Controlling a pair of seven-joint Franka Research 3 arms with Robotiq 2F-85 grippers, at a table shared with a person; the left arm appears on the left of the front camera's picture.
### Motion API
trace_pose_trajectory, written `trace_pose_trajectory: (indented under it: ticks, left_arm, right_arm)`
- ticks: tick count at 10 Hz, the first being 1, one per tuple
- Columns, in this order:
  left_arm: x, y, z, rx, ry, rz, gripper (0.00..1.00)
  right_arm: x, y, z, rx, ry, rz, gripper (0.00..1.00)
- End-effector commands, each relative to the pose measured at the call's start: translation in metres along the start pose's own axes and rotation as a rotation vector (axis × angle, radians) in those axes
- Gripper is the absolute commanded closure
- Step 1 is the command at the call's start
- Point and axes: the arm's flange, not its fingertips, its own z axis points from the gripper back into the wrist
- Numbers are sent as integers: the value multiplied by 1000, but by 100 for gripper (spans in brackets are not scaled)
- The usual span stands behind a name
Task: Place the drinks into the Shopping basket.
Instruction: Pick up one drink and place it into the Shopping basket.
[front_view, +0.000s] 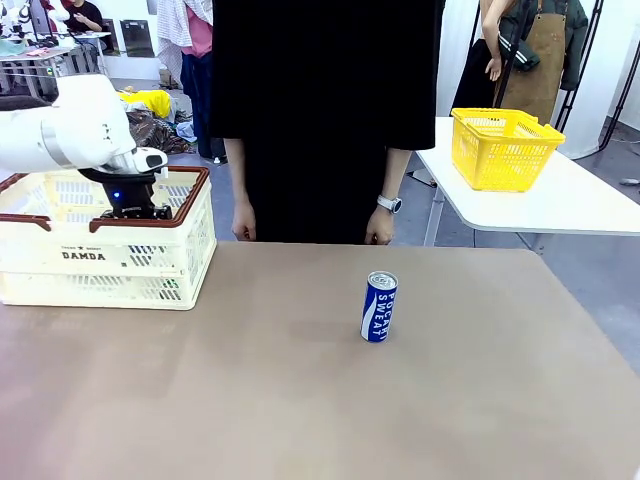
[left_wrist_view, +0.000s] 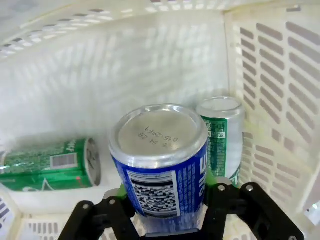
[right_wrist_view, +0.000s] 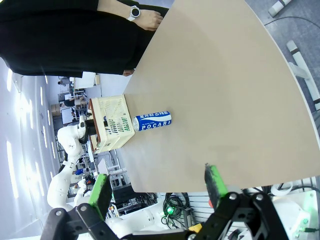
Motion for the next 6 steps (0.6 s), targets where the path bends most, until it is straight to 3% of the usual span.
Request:
trace_pose_trajectory:
  ticks: [1, 6]
  left_arm:
    - [-3, 3, 9, -23, -24, -14, 0]
    - [-5, 4, 12, -27, -37, -9, 0]
  right_arm:
    - [1, 0, 1, 14, -4, 24, 0]
    - [1, 0, 1, 14, -4, 24, 0]
